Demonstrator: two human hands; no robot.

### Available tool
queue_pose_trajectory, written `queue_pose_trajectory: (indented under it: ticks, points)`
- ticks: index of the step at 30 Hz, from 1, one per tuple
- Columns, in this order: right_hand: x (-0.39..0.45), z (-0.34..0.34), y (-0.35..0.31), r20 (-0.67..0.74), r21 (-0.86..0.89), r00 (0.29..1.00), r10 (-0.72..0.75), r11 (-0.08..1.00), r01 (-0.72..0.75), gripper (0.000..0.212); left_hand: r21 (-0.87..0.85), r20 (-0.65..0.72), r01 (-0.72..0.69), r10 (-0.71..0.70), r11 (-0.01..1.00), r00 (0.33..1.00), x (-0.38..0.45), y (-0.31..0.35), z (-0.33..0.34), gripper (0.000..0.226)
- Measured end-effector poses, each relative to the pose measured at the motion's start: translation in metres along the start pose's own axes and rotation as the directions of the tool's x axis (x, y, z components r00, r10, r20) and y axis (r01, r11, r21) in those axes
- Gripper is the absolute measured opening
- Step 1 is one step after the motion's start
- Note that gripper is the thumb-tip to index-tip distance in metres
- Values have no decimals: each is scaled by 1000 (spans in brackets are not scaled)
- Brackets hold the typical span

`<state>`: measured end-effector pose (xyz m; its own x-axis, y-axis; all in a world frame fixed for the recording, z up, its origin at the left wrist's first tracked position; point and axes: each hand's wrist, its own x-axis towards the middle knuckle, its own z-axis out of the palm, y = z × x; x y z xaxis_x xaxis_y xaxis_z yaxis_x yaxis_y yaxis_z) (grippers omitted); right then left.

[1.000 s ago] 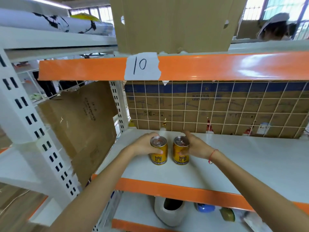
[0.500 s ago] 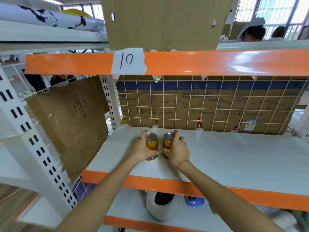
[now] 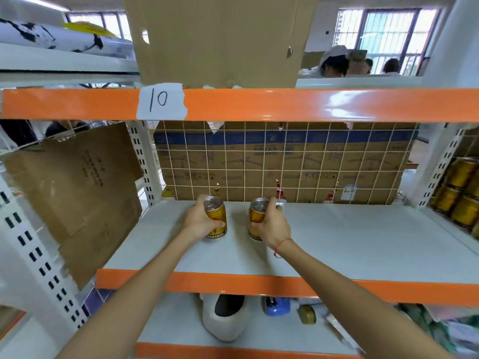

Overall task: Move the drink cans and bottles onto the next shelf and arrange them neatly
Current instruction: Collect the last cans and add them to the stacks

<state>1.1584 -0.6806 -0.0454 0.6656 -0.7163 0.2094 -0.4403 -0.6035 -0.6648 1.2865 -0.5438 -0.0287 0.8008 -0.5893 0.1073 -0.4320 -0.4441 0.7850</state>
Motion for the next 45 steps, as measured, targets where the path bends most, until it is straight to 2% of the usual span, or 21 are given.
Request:
queue_pose_trajectory:
  ticks: [5, 12, 18, 24, 30, 34, 39, 45]
  points:
    - [-6, -38, 15, -59, 13, 998, 18, 1000, -17, 74, 12, 52, -46, 45, 999, 998, -2, 37, 18, 79]
    - [-25, -94, 50, -135, -2, 987, 84, 996, -85, 65, 18, 144, -138, 134, 990, 980, -14, 87, 59, 78]
    - [-48, -128, 74, -240, -9, 958, 155, 987, -162, 73, 0, 237, -237, 230, 972, 944, -26, 119, 80, 78]
    - [-84, -156, 85, -340, -59, 908, 244, 959, -279, 66, -18, 305, -299, 290, 954, 907, -37, 140, 92, 78]
    - [-133, -187, 93, -430, -72, 841, 329, 916, -395, 68, -45, 403, -390, 374, 920, 835, -62, 162, 113, 77]
    - [-170, -211, 103, -495, -48, 790, 362, 897, -440, 68, -95, 462, -387, 385, 917, 799, -90, 177, 138, 73]
    - [-217, -245, 131, -570, -3, 718, 399, 873, -488, 57, -118, 538, -417, 411, 901, 736, -127, 205, 174, 71]
    - [-271, -293, 183, -606, 19, 669, 430, 849, -529, 61, -142, 585, -475, 461, 868, 668, -177, 253, 228, 72]
